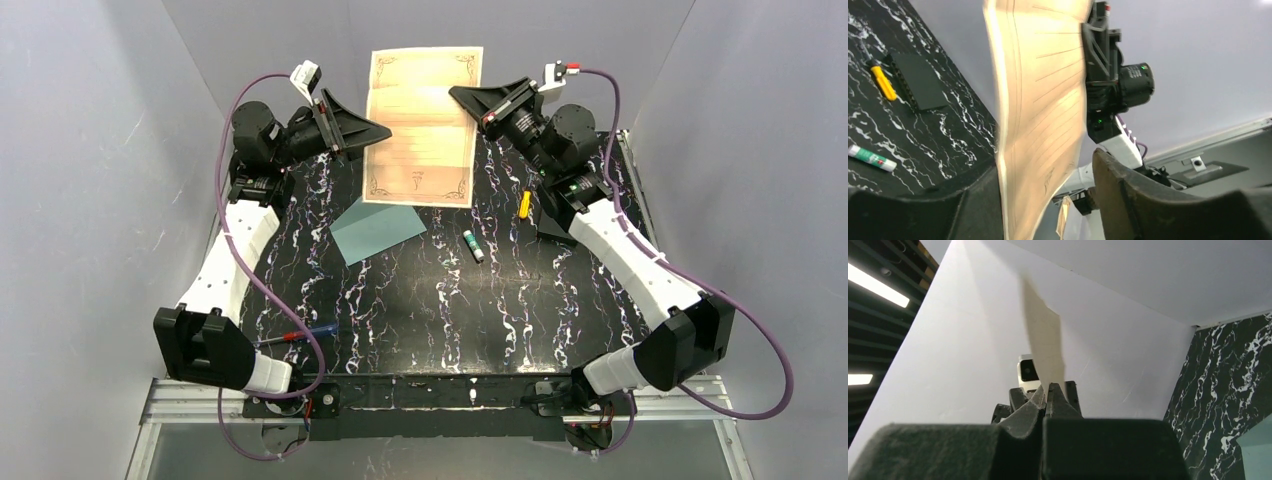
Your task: Place the letter into the envelope and seal it
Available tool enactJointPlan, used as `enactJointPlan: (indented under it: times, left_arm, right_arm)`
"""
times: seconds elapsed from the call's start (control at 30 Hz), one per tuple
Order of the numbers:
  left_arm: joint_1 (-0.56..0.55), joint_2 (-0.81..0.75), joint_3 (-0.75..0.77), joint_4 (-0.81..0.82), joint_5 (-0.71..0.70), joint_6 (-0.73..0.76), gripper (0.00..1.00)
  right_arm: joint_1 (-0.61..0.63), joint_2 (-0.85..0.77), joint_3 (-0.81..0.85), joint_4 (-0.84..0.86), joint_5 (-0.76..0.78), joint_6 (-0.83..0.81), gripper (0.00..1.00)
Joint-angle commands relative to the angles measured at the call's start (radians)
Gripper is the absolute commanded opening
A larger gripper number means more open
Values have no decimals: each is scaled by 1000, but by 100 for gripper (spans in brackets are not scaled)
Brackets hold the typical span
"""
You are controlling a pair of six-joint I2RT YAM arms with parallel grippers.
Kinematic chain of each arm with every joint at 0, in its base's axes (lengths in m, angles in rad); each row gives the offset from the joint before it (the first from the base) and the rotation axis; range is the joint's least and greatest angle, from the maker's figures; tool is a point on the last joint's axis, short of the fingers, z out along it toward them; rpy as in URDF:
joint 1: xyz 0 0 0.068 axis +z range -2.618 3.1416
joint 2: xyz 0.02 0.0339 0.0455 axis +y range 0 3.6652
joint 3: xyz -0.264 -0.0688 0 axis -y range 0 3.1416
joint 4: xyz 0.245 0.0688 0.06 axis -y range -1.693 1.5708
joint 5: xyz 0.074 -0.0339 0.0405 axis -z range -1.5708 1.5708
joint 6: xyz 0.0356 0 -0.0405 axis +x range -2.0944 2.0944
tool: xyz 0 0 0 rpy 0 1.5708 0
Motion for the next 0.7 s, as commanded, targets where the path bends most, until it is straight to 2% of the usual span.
enactJointPlan:
  times: [0.0,0.13,0.23,0.33,0.43,0.67]
  left_arm:
    - [1,14,-27,254,75,-170,47]
    - [2,28,-41,336,89,-216,17]
    - [4,30,-51,342,92,-217,0]
    - [7,23,-66,343,87,-217,0]
    - [10,14,-77,343,77,-222,0]
    - [16,30,-87,343,58,-304,0]
  right_arm:
    - [-5,-3,-10,83,13,78,1]
    - [-7,-20,-28,99,21,54,1]
    - [-13,-32,-34,106,8,26,1]
    - [-21,-42,-45,139,-20,-15,1]
    - [-30,-40,-43,196,-110,-129,1]
    - [-33,-48,-35,215,-438,-434,1]
